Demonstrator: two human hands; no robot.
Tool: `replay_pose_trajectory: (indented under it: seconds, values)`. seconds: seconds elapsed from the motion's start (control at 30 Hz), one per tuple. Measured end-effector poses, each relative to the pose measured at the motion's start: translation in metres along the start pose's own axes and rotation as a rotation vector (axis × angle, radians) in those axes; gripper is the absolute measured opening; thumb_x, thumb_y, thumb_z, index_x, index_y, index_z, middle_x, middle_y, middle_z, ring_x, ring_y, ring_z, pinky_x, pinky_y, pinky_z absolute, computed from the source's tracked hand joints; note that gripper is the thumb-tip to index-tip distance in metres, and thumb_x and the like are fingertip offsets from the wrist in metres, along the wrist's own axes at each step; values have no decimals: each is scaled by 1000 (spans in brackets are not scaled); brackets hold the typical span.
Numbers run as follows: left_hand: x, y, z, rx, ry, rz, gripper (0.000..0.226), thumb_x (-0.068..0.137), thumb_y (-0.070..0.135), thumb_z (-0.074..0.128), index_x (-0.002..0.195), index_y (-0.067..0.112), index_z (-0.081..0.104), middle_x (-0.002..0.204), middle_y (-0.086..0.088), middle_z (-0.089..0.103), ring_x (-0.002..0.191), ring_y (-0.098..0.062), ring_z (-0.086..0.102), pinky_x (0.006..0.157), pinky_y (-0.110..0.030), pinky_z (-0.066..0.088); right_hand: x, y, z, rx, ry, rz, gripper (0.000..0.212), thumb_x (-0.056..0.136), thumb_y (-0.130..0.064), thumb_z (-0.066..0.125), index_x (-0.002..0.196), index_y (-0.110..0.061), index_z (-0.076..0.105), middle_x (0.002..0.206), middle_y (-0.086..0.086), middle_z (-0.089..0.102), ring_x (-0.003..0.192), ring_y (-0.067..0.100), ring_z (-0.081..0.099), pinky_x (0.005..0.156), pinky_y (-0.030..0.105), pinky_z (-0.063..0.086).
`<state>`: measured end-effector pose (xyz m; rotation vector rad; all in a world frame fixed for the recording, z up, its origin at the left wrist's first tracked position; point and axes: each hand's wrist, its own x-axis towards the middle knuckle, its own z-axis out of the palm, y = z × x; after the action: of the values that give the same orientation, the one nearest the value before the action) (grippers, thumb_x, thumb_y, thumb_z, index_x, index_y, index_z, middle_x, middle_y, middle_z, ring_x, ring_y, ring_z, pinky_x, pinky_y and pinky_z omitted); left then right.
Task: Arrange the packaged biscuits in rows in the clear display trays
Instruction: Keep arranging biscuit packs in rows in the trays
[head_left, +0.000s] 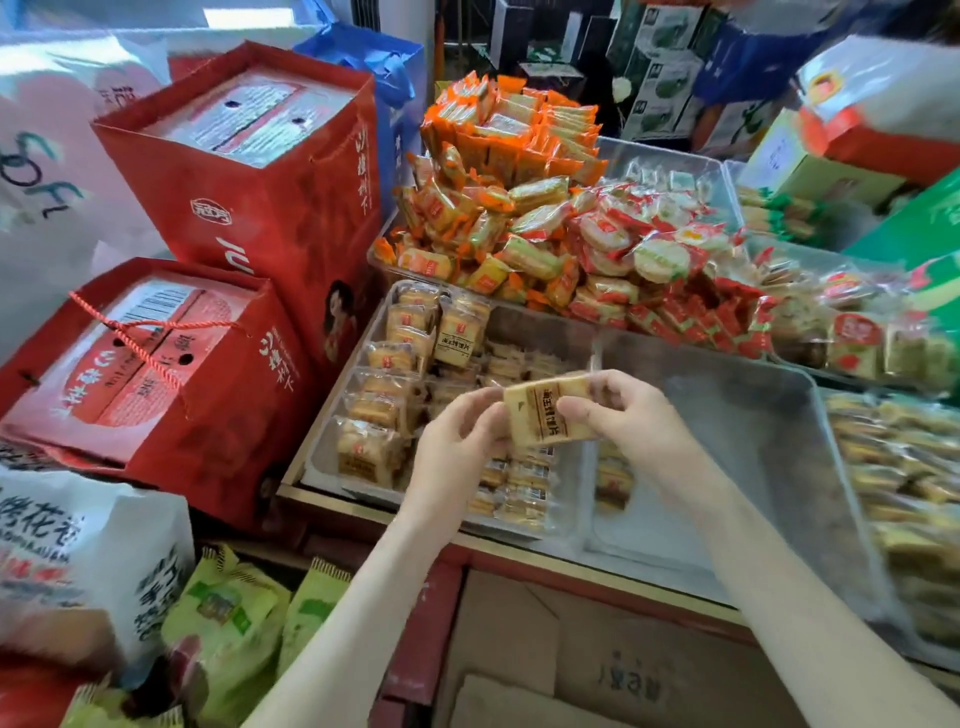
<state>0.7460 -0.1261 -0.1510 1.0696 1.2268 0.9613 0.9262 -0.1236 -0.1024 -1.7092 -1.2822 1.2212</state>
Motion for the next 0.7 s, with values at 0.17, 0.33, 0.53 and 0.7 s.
replay_pose_trajectory:
  seconds: [0.17, 0.33, 0.53, 0.7]
  values:
    - [-33, 20, 31, -179, -57, -108, 12, 95, 13, 61, 103, 8, 67, 94, -8, 76, 89, -20, 74, 71, -28, 59, -49, 18, -27, 236, 99, 32, 24, 89, -29, 62, 106, -14, 56, 96, 5, 73, 86, 12, 70, 73, 25, 55]
    - [-59, 28, 51, -234, -212, -221, 35, 79, 30, 67, 107, 7, 69, 91, -6, 74, 77, -11, 69, 71, -24, 58, -92, 29, -45, 429, 200, 43, 15, 101, -13, 46, 99, -6, 58, 94, 13, 72, 83, 20, 70, 73, 32, 58]
    - [-83, 30, 71, -227, -304, -161, 13, 74, 27, 70, 73, 14, 70, 85, -11, 65, 88, -29, 50, 77, -32, 42, -123, 49, -63, 404, 275, -19, 11, 98, -11, 53, 88, -7, 56, 92, 13, 73, 89, 25, 71, 81, 43, 58]
    - [-102, 25, 80, 92, -105, 332, 22, 85, -3, 67, 75, 14, 59, 75, 5, 59, 70, -15, 49, 66, -24, 40, -138, 58, -87, 263, 337, -342, 20, 90, -1, 61, 75, -12, 57, 91, -9, 71, 81, 3, 63, 74, 20, 51]
